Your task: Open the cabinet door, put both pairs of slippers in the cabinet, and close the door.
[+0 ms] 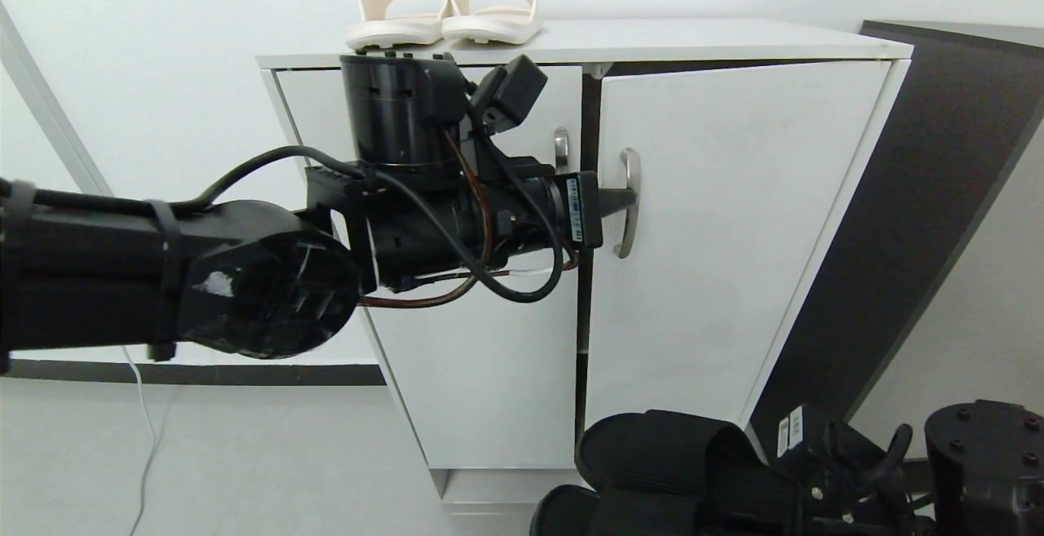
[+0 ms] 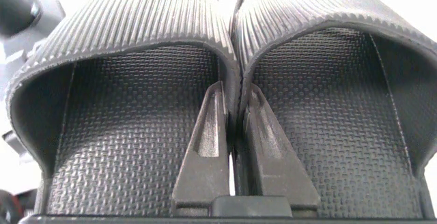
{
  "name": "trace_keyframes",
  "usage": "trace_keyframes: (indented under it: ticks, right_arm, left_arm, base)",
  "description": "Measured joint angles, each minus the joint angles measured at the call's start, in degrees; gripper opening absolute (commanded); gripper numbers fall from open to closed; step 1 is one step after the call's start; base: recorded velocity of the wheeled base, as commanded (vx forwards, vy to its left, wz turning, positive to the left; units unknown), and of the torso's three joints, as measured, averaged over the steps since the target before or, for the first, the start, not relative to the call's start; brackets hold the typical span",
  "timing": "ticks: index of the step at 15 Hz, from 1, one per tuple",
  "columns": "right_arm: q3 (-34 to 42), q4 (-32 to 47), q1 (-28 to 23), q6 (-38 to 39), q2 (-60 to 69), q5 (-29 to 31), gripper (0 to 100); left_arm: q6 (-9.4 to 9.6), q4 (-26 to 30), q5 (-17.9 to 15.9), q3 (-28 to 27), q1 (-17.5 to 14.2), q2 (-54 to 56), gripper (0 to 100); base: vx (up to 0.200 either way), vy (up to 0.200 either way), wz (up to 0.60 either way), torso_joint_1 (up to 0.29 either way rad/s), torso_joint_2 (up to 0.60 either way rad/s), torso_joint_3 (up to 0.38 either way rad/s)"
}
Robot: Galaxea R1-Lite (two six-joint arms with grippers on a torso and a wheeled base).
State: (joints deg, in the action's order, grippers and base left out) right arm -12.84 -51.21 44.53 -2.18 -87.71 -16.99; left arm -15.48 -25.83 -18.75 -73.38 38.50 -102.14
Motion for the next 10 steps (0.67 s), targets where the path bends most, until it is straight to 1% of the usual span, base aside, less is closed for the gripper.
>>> trace_keyframes:
  ticks: [3, 6, 8, 10]
  right_arm:
    - [1.51, 0.06, 0.01, -1.4, 0.2, -1.17, 0]
    - [2.04, -0.02, 0.23, -1.49, 0.28, -1.18, 0]
    - [2.15, -0.02, 0.56, -1.58, 0.3, -1.21, 0]
    - [2.36, 0.0, 0.61, -2.5, 0.32, -1.18, 0]
  left_arm:
    - [0.0, -0.13, -0.07, 4.85, 1.24, 4.38, 0]
    - [0.05, -0.16, -0.22, 9.81, 1.57, 8.9, 0]
    - [-0.11, -0.68, -0.29, 10.67, 0.26, 10.06, 0]
    - [-0.96, -3.25, -0.35, 10.67, -1.49, 9.42, 0]
  base:
    - [0.0, 0.0, 0.0, 0.0, 0.0, 0.0]
    - [0.0, 0.0, 0.0, 0.0, 0.0, 0.0]
    - [0.0, 0.0, 0.0, 0.0, 0.0, 0.0]
    - [0.0, 0.0, 0.0, 0.0, 0.0, 0.0]
